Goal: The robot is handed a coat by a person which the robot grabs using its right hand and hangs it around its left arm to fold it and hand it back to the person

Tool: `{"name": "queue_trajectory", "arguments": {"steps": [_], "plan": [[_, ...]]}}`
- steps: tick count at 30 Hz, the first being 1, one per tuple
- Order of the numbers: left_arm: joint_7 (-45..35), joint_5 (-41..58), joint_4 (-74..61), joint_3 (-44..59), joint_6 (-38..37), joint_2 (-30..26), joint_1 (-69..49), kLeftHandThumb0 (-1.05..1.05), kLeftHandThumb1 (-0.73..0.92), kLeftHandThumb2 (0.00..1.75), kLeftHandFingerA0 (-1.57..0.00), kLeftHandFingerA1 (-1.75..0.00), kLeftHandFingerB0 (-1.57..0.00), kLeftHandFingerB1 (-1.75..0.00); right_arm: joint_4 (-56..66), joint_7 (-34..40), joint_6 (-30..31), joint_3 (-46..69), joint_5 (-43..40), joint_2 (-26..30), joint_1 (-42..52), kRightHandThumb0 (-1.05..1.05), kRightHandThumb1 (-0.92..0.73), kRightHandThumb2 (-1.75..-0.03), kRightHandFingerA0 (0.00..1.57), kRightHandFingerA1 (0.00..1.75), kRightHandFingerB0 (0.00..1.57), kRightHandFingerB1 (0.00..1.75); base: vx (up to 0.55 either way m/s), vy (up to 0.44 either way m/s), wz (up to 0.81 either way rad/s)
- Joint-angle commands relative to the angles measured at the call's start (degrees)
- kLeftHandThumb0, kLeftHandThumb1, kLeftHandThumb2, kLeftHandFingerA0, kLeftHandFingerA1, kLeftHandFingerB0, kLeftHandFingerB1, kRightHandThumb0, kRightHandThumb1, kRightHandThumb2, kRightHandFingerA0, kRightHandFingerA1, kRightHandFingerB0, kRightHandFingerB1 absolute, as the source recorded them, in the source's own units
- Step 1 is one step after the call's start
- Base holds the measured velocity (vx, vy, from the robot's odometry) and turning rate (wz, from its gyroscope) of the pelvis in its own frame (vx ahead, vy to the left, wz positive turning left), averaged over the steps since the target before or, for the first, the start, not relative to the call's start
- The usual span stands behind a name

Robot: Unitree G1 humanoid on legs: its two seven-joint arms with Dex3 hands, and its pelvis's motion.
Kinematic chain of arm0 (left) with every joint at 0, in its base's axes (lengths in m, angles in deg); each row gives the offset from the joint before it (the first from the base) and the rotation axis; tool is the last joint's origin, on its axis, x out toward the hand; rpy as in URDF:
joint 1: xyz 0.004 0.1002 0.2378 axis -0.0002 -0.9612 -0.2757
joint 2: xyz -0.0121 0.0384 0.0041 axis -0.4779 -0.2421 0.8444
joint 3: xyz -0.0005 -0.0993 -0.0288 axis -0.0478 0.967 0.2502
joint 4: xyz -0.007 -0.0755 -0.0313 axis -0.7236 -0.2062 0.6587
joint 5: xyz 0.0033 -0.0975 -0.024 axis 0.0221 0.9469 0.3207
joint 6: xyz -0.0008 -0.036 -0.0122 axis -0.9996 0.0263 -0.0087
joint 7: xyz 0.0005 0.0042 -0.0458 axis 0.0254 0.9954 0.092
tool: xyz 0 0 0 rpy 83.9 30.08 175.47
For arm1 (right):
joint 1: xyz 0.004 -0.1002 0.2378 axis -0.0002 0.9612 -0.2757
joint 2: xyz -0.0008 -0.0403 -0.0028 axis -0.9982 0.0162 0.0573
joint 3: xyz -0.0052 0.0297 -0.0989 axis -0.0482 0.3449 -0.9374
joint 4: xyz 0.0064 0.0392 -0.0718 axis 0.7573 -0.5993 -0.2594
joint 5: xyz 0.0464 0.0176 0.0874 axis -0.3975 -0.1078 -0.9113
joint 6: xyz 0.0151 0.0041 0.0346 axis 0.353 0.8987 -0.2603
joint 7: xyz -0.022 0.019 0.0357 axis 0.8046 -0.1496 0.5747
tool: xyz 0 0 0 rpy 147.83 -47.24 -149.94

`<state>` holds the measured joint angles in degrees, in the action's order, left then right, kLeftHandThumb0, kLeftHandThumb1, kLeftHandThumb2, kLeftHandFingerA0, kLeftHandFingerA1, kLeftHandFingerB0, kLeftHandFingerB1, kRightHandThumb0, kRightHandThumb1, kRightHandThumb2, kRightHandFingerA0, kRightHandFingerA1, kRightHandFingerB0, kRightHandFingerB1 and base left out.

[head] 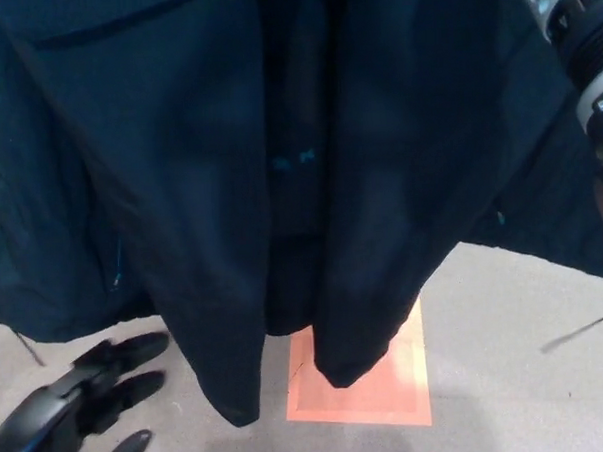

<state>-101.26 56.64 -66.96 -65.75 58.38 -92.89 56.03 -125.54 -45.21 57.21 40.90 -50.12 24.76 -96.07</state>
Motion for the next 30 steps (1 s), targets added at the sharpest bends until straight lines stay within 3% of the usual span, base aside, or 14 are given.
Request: {"name": "queue_trajectory", "arguments": {"steps": [1,2,3,7,8,11,13,17,19,20,21,23,24,30], "plan": [[-5.40,7.45,-16.06,-5.75,13.63,-1.92,-1.97,-0.78,0.89,0.67,-0.24,-0.35,-0.14,-0.30,-1.86,8.95,-4.03,0.55,-1.32,-3.25,-7.68,-0.40,-0.88,-0.67,1.17,0.68,0.90,0.80,0.00,0.000,0.00],[-5.06,6.80,-17.43,-6.57,14.59,-2.24,-1.22,-0.37,0.48,1.08,-0.01,-0.47,-0.01,-0.48,-2.05,9.03,-4.57,0.46,-1.29,-3.42,-8.13,-0.40,-0.87,-0.68,1.21,0.77,0.89,0.93,0.00,0.000,0.00],[-4.68,6.53,-18.32,-7.18,15.51,-2.29,-0.81,-0.81,0.86,0.66,-0.24,-0.35,-0.12,-0.30,-2.24,9.22,-4.59,0.47,-1.31,-3.69,-8.45,-0.41,-0.88,-0.66,1.21,0.79,0.88,1.06,0.00,0.000,0.00],[-3.50,6.14,-20.53,-9.28,18.82,-2.02,0.94,-0.79,0.86,0.66,-0.25,-0.35,-0.13,-0.30,-2.89,9.26,-4.80,0.46,-1.40,-4.25,-9.66,-0.39,-0.88,-0.66,1.19,0.88,0.84,1.10,0.00,0.000,0.00],[-3.91,5.65,-19.74,-10.30,19.01,-1.66,2.13,-0.79,0.72,0.97,-0.17,-0.44,-0.08,-0.40,-3.01,9.56,-5.53,0.42,-1.38,-4.43,-9.94,-0.38,-0.87,-0.65,1.14,0.78,0.87,0.95,0.00,0.000,0.00],[-3.55,5.10,-19.07,-11.69,19.61,-0.87,3.70,-0.78,0.72,0.96,-0.18,-0.44,-0.09,-0.41,-3.29,9.55,-5.02,0.63,-1.67,-4.95,-10.68,-0.39,-0.87,-0.66,1.18,0.68,0.96,0.75,0.00,0.000,0.00],[-3.36,3.21,-18.04,-13.37,19.02,-0.49,5.83,-0.79,0.74,1.00,-0.19,-0.44,-0.10,-0.41,-3.43,8.59,-4.50,1.32,-2.56,-5.68,-11.31,-0.39,-0.87,-0.66,1.17,0.67,0.70,0.47,0.00,0.000,0.00],[-1.83,1.41,-16.57,-16.01,18.80,0.94,9.04,-0.75,0.76,0.99,-0.17,-0.44,-0.09,-0.41,-3.59,7.87,-5.33,2.34,-3.61,-6.68,-11.83,-0.38,-0.87,-0.66,1.20,0.78,0.86,0.77,0.00,0.000,0.00],[-1.46,1.93,-16.19,-16.56,19.68,1.57,9.99,-0.71,0.92,0.67,-0.23,-0.34,-0.13,-0.30,-3.79,7.71,-5.04,2.46,-3.66,-6.92,-12.23,-0.39,-0.88,-0.66,1.20,0.82,0.89,0.83,0.00,0.000,0.00],[-0.51,1.37,-15.85,-17.45,21.14,2.45,11.59,-0.73,0.90,0.67,-0.22,-0.33,-0.14,-0.30,-3.96,7.95,-5.58,2.35,-3.46,-7.18,-12.89,-0.34,-0.70,-1.11,1.04,0.90,0.86,0.83,0.00,0.000,0.00],[0.01,1.10,-15.48,-17.91,21.83,3.02,12.59,-0.73,0.89,0.68,-0.21,-0.34,-0.15,-0.30,-4.10,7.87,-5.53,2.61,-3.71,-7.38,-13.51,-0.39,-0.88,-0.67,1.17,0.74,0.91,0.77,0.00,0.000,0.00],[0.98,0.73,-15.25,-18.36,23.23,3.59,13.79,-0.74,0.89,0.67,-0.22,-0.34,-0.16,-0.30,-4.35,8.00,-5.24,2.77,-3.78,-7.59,-14.33,-0.40,-0.89,-0.67,1.18,0.75,0.91,0.83,0.00,0.000,0.00],[1.58,0.61,-15.00,-18.79,24.18,4.17,14.65,-0.37,0.51,1.08,-0.01,-0.48,-0.01,-0.48,-4.52,8.11,-4.80,2.86,-3.82,-7.91,-15.00,-0.39,-0.89,-0.67,1.20,0.79,0.89,0.87,0.00,0.000,0.00],[4.39,-0.47,-12.44,-20.82,27.14,7.77,19.38,-0.36,0.50,1.07,0.00,-0.48,0.00,-0.47,-4.52,7.99,-5.34,3.07,-4.30,-10.27,-16.02,-0.39,-0.88,-0.66,1.05,0.62,0.86,0.63,0.00,0.000,0.00]]}}
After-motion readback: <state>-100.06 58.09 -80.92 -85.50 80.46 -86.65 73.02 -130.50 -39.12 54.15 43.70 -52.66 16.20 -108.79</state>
